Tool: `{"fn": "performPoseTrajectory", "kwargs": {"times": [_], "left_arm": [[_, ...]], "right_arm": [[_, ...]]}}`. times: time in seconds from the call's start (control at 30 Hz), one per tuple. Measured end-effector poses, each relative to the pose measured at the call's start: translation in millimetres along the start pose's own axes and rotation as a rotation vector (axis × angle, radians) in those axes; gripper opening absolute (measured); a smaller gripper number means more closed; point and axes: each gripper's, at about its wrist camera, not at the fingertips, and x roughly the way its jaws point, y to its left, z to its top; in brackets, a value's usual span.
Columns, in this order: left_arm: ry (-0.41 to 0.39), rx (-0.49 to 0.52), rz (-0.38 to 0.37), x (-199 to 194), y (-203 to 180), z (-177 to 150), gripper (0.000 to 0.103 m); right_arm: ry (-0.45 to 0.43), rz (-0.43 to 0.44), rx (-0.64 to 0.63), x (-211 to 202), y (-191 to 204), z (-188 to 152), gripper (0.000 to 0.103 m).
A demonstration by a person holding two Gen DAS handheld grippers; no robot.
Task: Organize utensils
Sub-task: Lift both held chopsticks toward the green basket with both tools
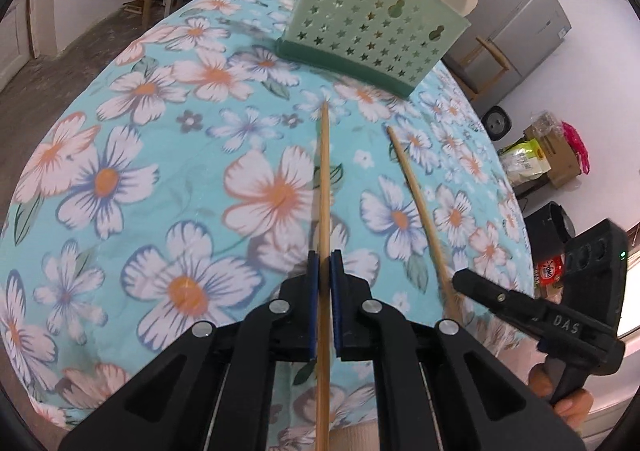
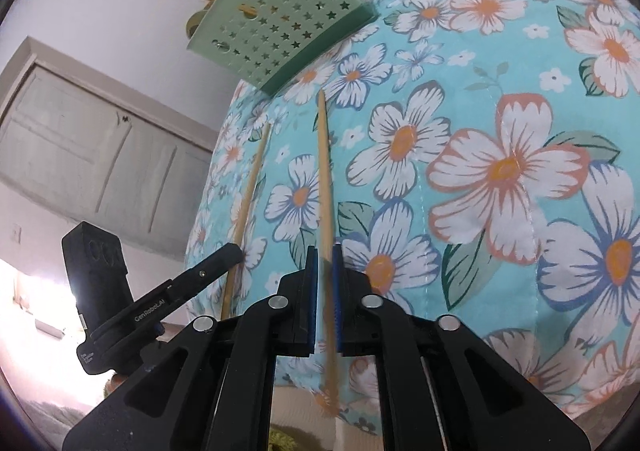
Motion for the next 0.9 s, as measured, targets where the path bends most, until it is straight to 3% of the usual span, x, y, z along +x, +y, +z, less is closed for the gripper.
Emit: {"fn": "performPoseTrajectory", "kwargs": {"times": [0.1,0.2,0.37,0.53,0.9], "left_arm": [[0.018,0.017,0.007,3,-1,0,0.006],[0.023,0.039,0.008,2,-3,5,0.013],[0.001,0.11,0.036,1,-10,23,0.02],[0.005,0.193,0.071,16,-19,51,0.02],[0.058,0.228,0.109,61,-12,89,0.02]], "right_arm": [[-0.004,-0.024,-0.028,0,8,2,0.019],[-0.014,-0.05,-0.062,-1,15,8,0.024],[-0.034,-0.084,-0.122,2,29,28,0.026],[-0.025,-0.122,-0.193,17,38,51,0.028],[0.036,-0.209,-0.279,65,47,86,0.029]]}}
